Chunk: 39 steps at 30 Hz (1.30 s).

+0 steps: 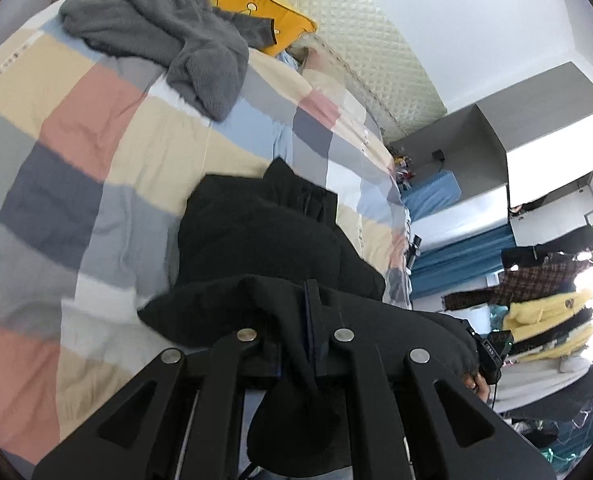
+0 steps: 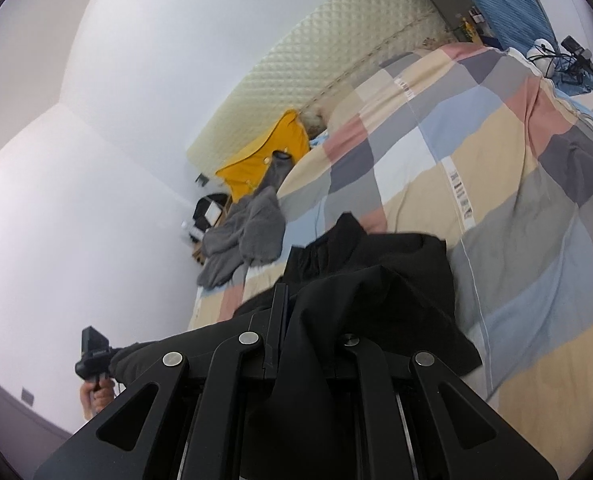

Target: Fold large clothes

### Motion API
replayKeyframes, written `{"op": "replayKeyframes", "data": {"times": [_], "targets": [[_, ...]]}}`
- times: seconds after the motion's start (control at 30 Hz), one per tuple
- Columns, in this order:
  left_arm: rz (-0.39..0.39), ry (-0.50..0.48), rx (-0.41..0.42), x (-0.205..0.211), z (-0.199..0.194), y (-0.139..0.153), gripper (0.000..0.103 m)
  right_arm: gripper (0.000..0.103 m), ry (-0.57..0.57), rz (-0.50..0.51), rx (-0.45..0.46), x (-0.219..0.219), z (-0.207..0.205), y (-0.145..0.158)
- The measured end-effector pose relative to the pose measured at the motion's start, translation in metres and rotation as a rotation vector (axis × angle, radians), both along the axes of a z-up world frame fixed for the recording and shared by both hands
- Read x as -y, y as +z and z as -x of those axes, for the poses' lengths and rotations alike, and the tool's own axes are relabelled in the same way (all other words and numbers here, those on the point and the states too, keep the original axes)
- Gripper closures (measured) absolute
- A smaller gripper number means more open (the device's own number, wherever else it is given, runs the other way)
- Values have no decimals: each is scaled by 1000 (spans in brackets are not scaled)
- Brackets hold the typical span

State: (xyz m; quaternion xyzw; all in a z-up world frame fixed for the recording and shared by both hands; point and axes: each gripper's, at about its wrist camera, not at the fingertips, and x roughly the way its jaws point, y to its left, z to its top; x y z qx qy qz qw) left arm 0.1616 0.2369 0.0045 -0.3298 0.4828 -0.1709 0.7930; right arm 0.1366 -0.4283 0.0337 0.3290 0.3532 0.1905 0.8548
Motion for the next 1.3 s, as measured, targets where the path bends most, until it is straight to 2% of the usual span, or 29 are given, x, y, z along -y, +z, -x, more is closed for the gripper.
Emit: {"op": "replayKeyframes", "data": {"times": [0.1, 0.17, 0.37, 0.5, 0.63, 0.8, 0.93, 1.07, 1.2, 1.3], "targets": [[-15, 18, -14, 1, -23, 3, 95, 96, -46, -18, -33, 0, -36, -5], [-55, 29, -28, 4, -48, 2, 93, 96, -80, -8, -62, -2, -62, -9], [-171, 118, -136, 13, -120, -23, 92, 96, -198, 33, -168, -11, -139, -45], [-241, 158, -195, 24, -157, -49, 91, 96, -248, 12, -241, -4, -168, -83], [-330, 162, -235, 42, -185, -72, 91, 96, -258, 70, -312, -8, -196, -118], [-418, 166, -267, 63, -211, -102, 91, 96, -280, 113, -378, -17, -222, -163], [-484, 129, -262, 78, -230, -132, 91, 96, -303, 119, -411, -25, -236, -190], [-460, 108, -278, 80, -247, -156, 91, 96, -287, 169, -414, -28, -248, -201], [-376, 106, -296, 71, -258, -170, 91, 96, -286, 122, -427, -24, -250, -211], [-354, 104, -320, 71, -258, -174, 91, 95, -302, 100, -423, -25, -245, -210]]}}
